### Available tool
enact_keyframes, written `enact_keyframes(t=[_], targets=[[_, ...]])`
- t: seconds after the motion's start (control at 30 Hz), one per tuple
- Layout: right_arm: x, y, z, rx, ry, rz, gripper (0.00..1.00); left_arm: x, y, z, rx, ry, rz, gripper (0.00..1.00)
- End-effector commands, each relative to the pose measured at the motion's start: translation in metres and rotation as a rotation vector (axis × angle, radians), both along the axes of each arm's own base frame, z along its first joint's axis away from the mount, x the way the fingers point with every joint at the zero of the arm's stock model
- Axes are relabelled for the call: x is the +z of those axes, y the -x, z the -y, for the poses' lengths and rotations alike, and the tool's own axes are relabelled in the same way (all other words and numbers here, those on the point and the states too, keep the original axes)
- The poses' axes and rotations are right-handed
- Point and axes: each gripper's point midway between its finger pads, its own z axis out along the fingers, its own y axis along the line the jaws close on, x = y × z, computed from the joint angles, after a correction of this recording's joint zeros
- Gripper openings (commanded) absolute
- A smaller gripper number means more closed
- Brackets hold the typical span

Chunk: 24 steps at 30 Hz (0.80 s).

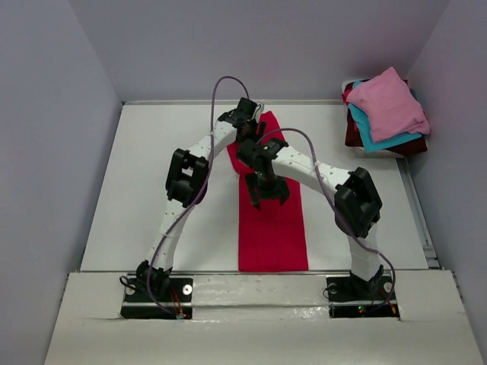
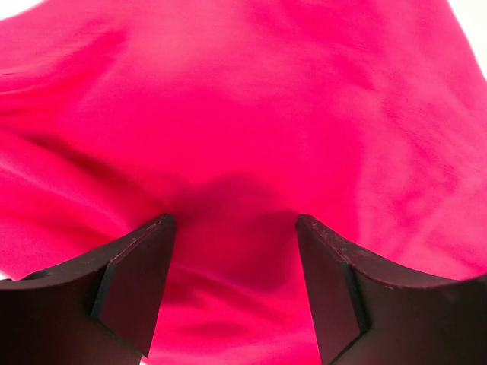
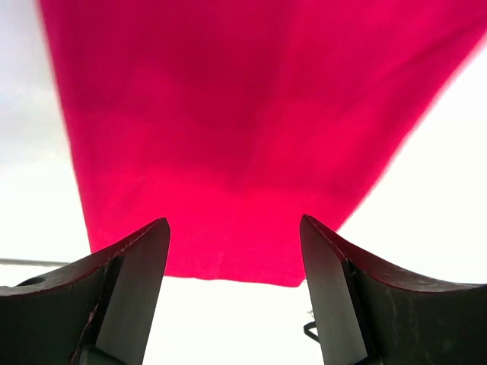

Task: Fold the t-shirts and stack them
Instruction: Fold the tshirt

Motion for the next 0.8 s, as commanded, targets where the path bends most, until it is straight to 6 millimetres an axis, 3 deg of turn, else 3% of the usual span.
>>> enact_keyframes(t=[0.0, 0.1, 0.13, 0.17, 0.27, 0.33, 0.37, 0.5, 0.7, 0.77], targets=[[0.040, -0.042, 0.015, -0.118, -0.072, 0.140, 0.75, 0.065, -0.022, -0.035, 0.117, 0.060, 0.087, 0.78], [0.040, -0.050, 0.014, -0.119, -0.068, 0.146, 0.75, 0.079, -0.036, -0.038, 0.112, 0.094, 0.110, 0.80], [0.039, -0.052, 0.012, -0.119, -0.072, 0.147, 0.75, 0.067, -0.035, -0.039, 0.115, 0.077, 0.080, 0.80], [0.039, -0.052, 0.010, -0.116, -0.078, 0.147, 0.75, 0.077, -0.040, -0.038, 0.121, 0.084, 0.105, 0.80], [0.037, -0.061, 0.015, -0.137, -0.083, 0.151, 0.75, 0.084, -0.042, -0.038, 0.140, 0.097, 0.118, 0.80], [0.035, -0.069, 0.020, -0.154, -0.080, 0.154, 0.75, 0.078, -0.036, -0.042, 0.159, 0.092, 0.104, 0.80], [0.034, -0.075, 0.022, -0.166, -0.084, 0.160, 0.74, 0.090, -0.037, -0.044, 0.169, 0.099, 0.132, 0.80], [0.036, -0.111, 0.045, -0.261, -0.106, 0.188, 0.69, 0.095, -0.033, -0.062, 0.235, 0.039, 0.138, 0.80], [0.051, -0.177, 0.054, -0.352, -0.184, 0.266, 0.51, 0.091, -0.014, -0.088, 0.338, -0.043, 0.104, 0.79], [0.050, -0.199, 0.052, -0.357, -0.207, 0.278, 0.49, 0.102, -0.012, -0.092, 0.352, -0.037, 0.129, 0.79]])
